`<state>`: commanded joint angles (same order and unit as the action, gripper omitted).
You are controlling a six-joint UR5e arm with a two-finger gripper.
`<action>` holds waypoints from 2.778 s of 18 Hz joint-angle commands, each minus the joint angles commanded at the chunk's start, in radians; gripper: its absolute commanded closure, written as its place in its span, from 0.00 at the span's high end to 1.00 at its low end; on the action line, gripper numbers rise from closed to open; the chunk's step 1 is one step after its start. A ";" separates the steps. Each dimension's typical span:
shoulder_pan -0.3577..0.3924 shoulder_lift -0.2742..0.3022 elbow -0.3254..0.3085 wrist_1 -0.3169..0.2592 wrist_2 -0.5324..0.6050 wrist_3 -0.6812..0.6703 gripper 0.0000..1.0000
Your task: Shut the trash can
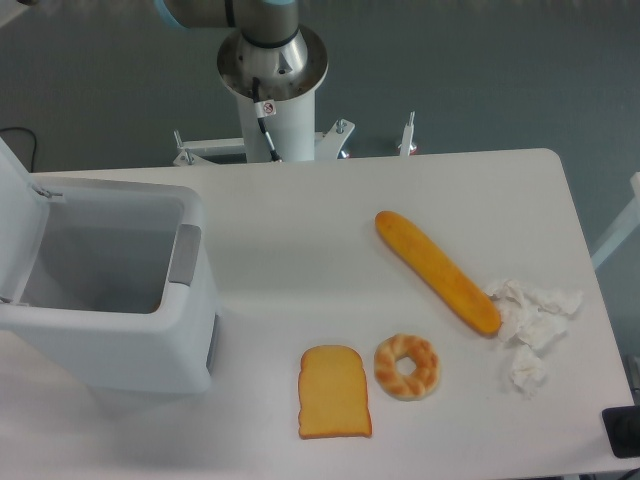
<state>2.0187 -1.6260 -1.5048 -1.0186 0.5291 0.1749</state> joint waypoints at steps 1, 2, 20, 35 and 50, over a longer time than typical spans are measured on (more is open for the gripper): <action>0.000 0.000 0.000 0.000 0.015 0.000 1.00; 0.000 0.000 -0.002 -0.002 0.031 0.000 1.00; 0.094 0.023 -0.057 -0.002 0.262 0.034 1.00; 0.172 0.009 -0.084 -0.003 0.382 0.152 1.00; 0.201 0.014 -0.107 -0.003 0.413 0.215 1.00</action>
<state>2.2197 -1.6122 -1.6122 -1.0216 0.9418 0.3896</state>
